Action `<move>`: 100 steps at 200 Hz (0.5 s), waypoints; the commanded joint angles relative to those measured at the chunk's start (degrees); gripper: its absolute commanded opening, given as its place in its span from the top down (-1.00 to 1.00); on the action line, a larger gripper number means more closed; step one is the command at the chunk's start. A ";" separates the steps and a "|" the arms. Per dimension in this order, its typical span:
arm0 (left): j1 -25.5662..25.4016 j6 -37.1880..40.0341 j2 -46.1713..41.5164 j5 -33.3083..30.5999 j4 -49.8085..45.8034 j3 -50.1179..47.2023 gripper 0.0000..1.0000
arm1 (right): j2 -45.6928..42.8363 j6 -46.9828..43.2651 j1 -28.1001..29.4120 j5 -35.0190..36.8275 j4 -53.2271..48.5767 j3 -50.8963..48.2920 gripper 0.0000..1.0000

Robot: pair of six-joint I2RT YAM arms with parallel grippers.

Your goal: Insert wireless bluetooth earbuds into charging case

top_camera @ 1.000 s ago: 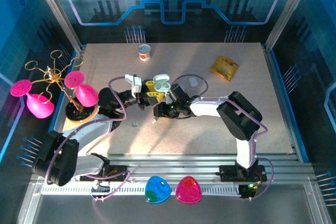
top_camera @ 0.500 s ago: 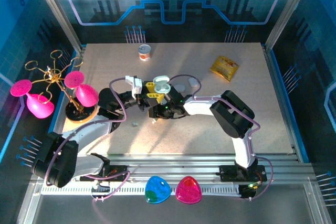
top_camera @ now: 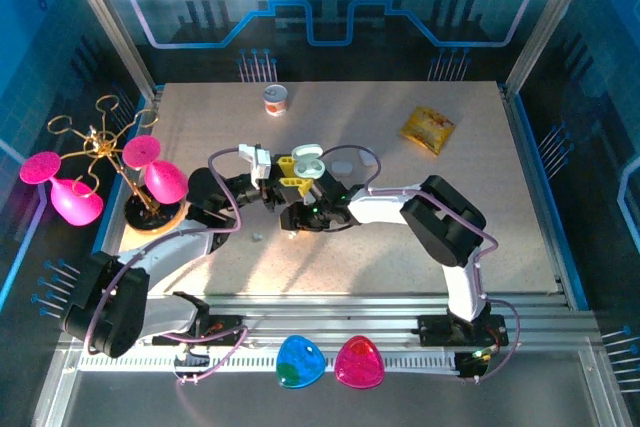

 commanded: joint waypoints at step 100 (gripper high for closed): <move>0.52 1.21 -0.97 -0.82 0.50 0.08 0.38 | -1.72 -0.16 2.22 0.79 -2.09 -0.78 0.35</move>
